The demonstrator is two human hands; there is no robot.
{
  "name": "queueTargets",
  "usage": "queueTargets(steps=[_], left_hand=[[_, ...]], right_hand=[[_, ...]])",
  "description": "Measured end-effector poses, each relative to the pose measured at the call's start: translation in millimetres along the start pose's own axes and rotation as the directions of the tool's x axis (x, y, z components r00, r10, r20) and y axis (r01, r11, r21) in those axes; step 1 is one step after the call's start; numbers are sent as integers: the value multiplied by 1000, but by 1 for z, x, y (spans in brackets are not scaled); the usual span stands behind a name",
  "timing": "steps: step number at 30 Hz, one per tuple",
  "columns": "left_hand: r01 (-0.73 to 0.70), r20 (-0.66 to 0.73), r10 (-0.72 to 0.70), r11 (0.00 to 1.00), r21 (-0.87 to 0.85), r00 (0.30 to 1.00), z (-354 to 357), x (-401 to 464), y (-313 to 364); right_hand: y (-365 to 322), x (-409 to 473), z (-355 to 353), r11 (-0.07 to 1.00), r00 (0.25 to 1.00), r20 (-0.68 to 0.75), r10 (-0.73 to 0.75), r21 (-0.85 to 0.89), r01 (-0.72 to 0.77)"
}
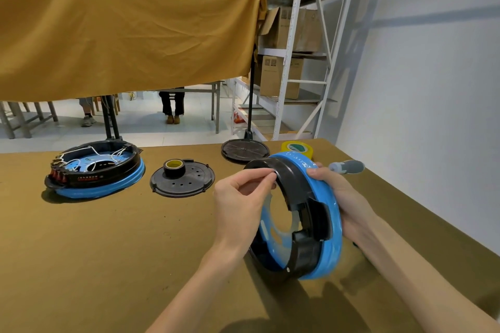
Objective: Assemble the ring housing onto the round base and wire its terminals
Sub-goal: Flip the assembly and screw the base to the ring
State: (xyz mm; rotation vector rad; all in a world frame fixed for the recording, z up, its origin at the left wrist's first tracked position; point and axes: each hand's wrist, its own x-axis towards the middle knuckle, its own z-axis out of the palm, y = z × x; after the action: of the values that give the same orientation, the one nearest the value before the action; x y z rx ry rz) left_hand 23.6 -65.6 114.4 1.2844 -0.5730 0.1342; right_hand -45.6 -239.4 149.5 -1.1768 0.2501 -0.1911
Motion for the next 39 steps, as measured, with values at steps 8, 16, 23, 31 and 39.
queueTargets(steps=[8, 16, 23, 31, 39], left_hand=[[73, -235, -72, 997, -1, 969, 4, -11, -3], [454, -98, -473, 876, -163, 876, -21, 6, 31], [655, -46, -655, 755, -26, 754, -106, 37, 46], [730, -54, -729, 682, 29, 683, -160, 23, 20], [731, -94, -743, 669, -134, 663, -150, 9, -14]], right_hand=[[10, 11, 23, 988, 990, -68, -120, -108, 112], [26, 32, 74, 813, 908, -93, -408, -489, 316], [59, 53, 143, 670, 872, 121, -475, -593, 447], [96, 63, 181, 488, 847, 222, -482, -736, 470], [90, 76, 169, 405, 878, 252, -407, -812, 421]])
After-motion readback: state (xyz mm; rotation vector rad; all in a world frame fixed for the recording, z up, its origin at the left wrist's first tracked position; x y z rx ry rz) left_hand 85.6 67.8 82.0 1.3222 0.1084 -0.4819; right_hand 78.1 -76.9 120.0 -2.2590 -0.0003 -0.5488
